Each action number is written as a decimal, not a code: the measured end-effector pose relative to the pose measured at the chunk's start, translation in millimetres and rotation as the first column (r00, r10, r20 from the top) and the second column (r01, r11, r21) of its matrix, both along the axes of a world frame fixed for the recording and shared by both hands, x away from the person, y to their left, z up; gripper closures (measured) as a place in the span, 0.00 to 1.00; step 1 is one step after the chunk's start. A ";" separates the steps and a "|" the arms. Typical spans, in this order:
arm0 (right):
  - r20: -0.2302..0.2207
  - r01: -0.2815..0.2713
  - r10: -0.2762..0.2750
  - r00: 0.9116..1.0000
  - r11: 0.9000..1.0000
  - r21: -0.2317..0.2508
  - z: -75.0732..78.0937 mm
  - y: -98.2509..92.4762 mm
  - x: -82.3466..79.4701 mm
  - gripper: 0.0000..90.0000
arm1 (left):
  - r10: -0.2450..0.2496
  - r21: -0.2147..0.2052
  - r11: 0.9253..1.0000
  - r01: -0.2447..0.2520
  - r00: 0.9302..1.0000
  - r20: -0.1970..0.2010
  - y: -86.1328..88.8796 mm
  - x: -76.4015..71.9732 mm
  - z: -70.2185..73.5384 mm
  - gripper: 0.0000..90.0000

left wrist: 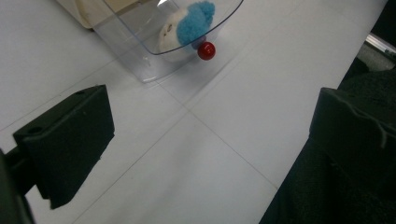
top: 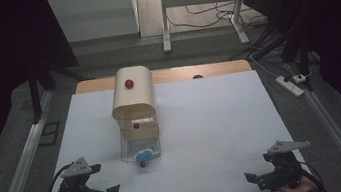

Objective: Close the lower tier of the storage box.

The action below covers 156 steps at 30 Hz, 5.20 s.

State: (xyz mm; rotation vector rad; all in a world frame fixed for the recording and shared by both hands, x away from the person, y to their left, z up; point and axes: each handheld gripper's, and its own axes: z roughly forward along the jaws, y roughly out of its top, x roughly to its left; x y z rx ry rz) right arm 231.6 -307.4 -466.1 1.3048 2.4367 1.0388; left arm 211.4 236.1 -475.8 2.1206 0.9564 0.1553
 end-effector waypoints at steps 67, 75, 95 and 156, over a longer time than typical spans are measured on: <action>-0.027 -0.023 0.022 0.999 0.999 -0.024 -2.1 2.9 2.2 0.00 | -0.051 0.224 0.973 0.065 0.996 -0.070 -42.4 56.3 -25.9 0.98; -0.028 -0.026 0.025 0.999 0.999 -0.028 -2.1 3.3 2.1 0.00 | -0.051 0.203 0.977 0.062 0.997 -0.057 -41.7 56.7 -24.0 0.98; -0.031 -0.031 0.030 0.999 0.999 -0.035 -2.4 4.3 2.1 0.00 | -0.017 0.125 0.992 0.020 1.000 -0.018 -36.6 66.9 -18.5 0.98; -0.042 -0.039 0.037 0.998 0.998 -0.043 -3.2 5.0 2.5 0.00 | 0.070 0.086 0.994 -0.071 0.997 0.019 -42.4 114.0 -22.5 0.98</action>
